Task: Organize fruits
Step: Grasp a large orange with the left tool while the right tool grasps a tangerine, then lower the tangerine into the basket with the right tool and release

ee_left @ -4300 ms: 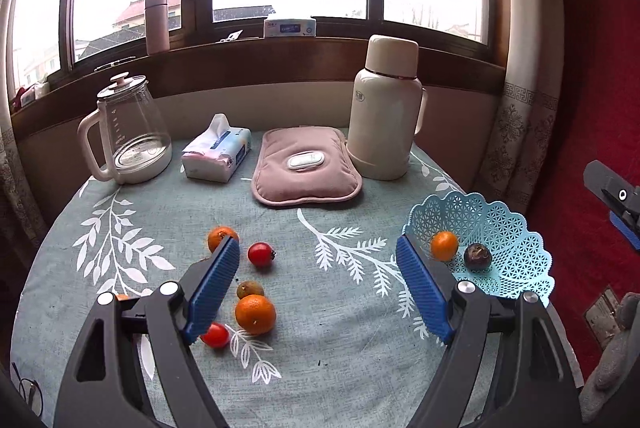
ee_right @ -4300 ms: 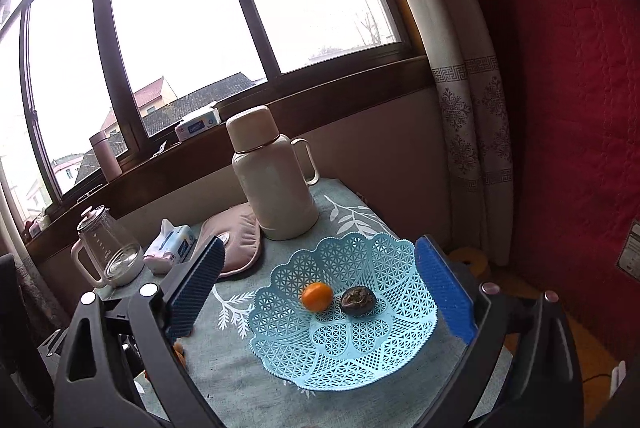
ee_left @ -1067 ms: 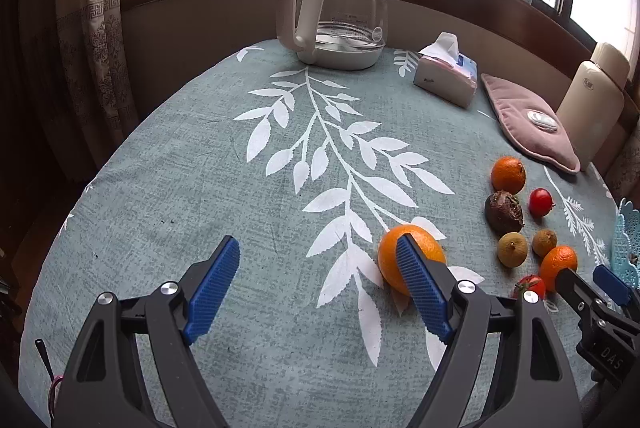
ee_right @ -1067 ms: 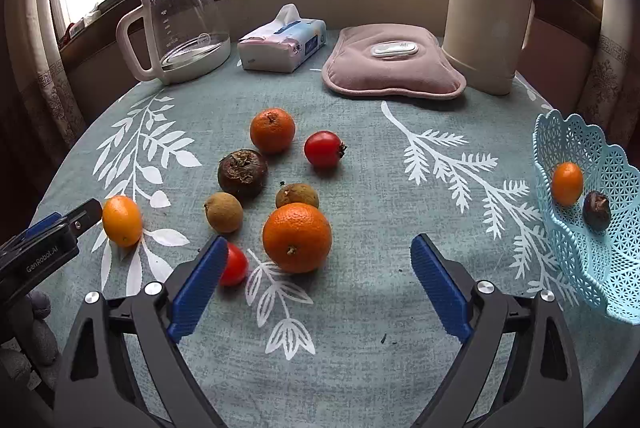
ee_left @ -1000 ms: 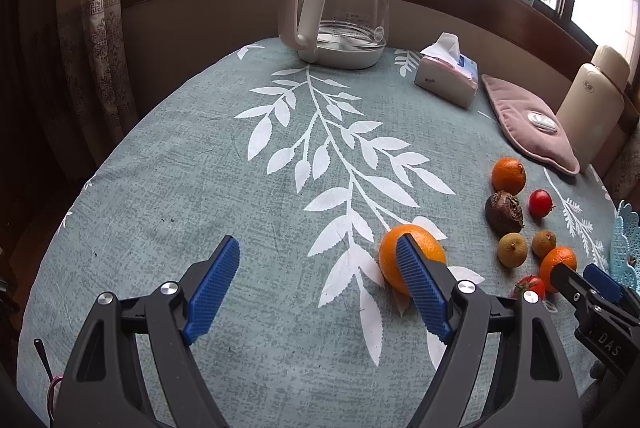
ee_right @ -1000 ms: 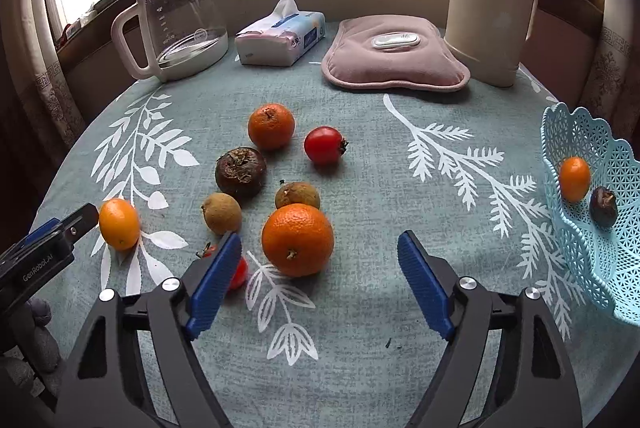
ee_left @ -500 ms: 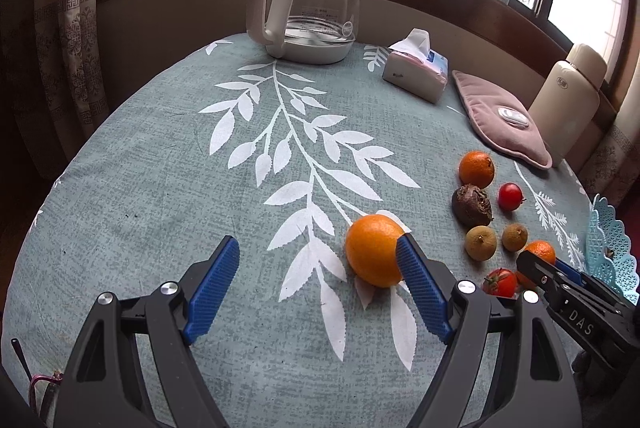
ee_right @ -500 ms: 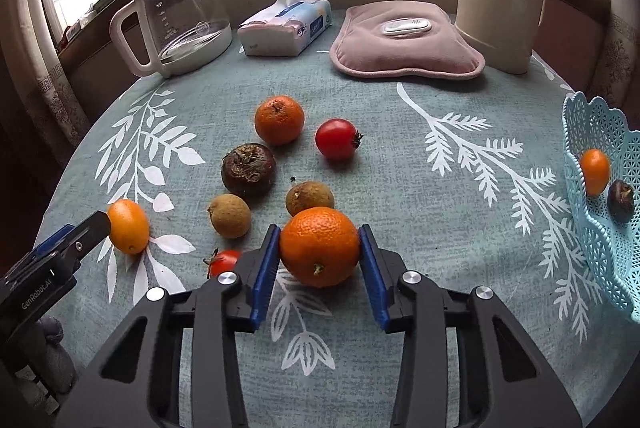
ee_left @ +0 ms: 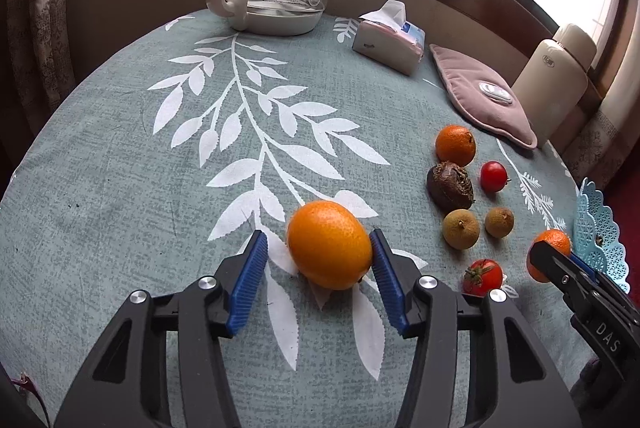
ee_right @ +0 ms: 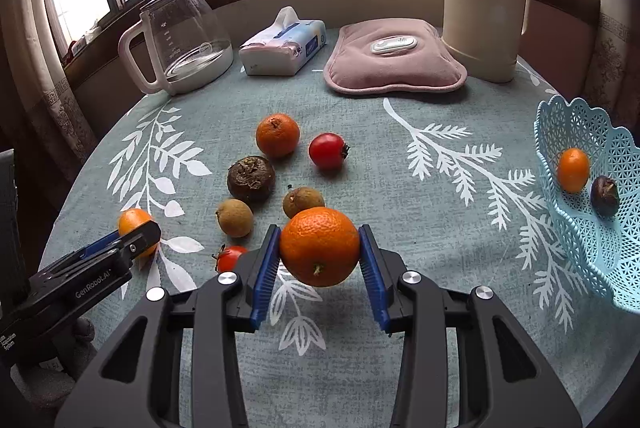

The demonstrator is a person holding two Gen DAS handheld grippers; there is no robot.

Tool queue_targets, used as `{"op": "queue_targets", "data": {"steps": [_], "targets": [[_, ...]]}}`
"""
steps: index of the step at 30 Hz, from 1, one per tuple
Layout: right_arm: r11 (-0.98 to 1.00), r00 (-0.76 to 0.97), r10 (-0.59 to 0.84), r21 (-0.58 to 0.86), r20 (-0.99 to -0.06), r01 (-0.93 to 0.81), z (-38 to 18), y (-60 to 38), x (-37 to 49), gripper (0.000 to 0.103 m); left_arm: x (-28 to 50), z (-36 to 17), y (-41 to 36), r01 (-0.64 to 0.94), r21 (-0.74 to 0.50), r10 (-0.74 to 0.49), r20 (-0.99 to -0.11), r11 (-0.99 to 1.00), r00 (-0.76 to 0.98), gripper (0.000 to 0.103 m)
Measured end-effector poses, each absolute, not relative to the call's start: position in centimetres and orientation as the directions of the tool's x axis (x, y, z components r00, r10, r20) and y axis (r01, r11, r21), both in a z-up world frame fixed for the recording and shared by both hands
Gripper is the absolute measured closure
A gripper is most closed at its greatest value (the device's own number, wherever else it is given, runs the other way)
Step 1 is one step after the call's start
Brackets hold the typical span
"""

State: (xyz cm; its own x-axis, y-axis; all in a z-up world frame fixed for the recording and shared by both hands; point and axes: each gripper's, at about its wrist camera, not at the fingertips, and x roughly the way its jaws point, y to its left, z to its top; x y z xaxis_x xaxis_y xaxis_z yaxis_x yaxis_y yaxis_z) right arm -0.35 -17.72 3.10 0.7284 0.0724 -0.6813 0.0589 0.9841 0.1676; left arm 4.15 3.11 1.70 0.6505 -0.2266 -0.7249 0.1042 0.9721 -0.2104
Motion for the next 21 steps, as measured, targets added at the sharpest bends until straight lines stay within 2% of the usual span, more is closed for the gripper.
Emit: {"op": "queue_targets", "data": {"steps": [2, 21], "targets": [[0.984, 0.732, 0.072, 0.169, -0.677, 0.060, 3.2, -17.8, -0.5, 0.062, 4.0, 1.7, 3.1, 0.125, -0.231, -0.255, -0.715, 0.965, 0.650, 0.062], [0.978, 0.766, 0.014, 0.168, -0.643, 0.124, 4.9, -19.8, -1.8, 0.062, 2.6, 2.9, 2.2, 0.136, -0.172, -0.217, -0.678, 0.976, 0.702, 0.062]]}}
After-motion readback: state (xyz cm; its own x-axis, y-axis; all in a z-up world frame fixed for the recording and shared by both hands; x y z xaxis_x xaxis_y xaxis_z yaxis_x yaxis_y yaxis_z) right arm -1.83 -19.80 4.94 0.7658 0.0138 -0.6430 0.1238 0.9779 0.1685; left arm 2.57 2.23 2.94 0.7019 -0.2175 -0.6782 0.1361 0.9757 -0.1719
